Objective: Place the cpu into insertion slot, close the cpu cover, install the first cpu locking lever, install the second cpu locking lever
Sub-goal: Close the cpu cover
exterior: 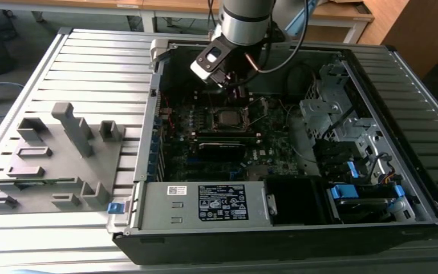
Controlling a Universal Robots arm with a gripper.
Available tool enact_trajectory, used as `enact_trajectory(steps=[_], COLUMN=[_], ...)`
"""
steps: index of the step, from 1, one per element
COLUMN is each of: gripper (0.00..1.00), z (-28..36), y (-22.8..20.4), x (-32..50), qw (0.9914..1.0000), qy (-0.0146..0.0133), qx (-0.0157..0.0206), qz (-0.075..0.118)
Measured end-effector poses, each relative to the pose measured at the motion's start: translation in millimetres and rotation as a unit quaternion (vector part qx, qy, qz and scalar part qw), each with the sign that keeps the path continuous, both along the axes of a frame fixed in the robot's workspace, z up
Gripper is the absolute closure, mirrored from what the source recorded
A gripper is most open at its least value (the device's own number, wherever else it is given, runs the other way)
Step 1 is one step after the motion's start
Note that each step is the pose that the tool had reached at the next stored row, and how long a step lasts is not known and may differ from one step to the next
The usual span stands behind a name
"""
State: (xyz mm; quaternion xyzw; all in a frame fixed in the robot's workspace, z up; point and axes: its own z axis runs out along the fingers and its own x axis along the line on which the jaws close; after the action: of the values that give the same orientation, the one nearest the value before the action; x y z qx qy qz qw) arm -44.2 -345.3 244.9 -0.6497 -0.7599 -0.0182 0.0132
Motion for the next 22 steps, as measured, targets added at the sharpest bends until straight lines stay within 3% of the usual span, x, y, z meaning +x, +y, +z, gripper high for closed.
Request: enact_trajectory(steps=[8, 13, 18, 22], gripper=[0.89, 0.89, 0.89, 0.89], z=[0.0, 0.0, 0.0, 0.0], y=[0.0, 0.0, 0.0, 0.0], x=[0.0, 0.0, 0.0, 0.0], qw=[0.99998, 0.99919, 0.99661, 0.99296], qy=[0.0, 0.0, 0.0, 0.0], qx=[0.0, 0.0, 0.0, 0.0], qz=[0.006, 0.04, 0.082, 0.118])
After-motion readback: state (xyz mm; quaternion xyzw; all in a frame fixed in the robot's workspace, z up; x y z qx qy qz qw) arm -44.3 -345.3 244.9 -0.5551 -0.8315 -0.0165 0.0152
